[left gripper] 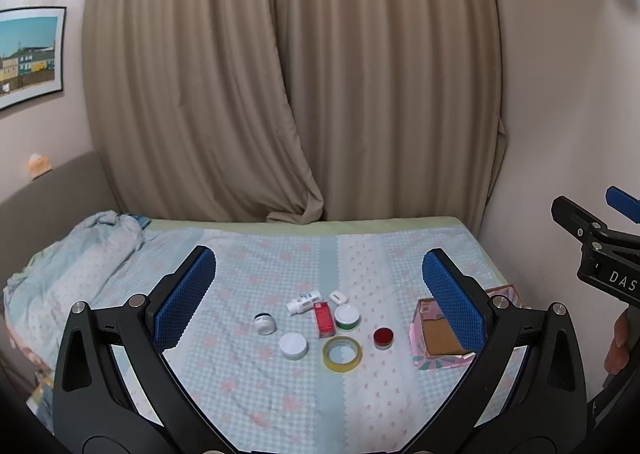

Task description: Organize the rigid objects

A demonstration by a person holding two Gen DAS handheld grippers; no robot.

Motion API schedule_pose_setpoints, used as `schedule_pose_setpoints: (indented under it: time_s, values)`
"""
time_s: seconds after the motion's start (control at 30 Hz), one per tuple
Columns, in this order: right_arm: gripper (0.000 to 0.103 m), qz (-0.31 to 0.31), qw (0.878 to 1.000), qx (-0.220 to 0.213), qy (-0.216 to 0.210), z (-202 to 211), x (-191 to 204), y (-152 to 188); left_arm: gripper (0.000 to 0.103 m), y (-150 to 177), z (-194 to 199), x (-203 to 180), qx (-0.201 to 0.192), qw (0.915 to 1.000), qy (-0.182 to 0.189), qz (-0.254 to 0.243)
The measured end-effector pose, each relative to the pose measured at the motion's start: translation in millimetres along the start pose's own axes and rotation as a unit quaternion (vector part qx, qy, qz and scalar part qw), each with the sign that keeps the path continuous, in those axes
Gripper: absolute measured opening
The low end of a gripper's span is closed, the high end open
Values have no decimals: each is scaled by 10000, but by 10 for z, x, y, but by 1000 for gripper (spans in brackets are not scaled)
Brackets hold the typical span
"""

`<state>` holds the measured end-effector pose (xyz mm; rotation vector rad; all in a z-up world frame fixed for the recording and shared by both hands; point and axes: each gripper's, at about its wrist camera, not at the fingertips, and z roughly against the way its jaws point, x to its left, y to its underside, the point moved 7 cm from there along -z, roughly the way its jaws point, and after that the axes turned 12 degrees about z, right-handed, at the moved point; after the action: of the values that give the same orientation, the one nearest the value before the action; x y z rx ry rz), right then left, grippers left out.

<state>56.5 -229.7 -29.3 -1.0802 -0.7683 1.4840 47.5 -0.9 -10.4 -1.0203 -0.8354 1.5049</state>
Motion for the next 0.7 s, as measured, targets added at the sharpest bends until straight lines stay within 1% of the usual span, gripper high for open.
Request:
schedule_pose_setpoints:
  time_s: [0.27, 0.33, 0.63, 0.7]
  values:
    - [103, 18, 10000, -39, -62, -22, 77, -65, 103, 17, 10, 76, -39, 10000, -59, 54]
    - [103, 14, 9999, -67, -81, -28, 113, 0, 103, 21, 10, 103, -49, 9999, -70, 67]
    - [103, 56, 9999, -75, -71, -68, 144, 53, 103, -1, -24, 201, -74, 9999, -107, 112]
    - [103, 56, 9999, -79, -71, -72, 148, 70, 103, 60, 18, 129, -110, 9998, -143, 93]
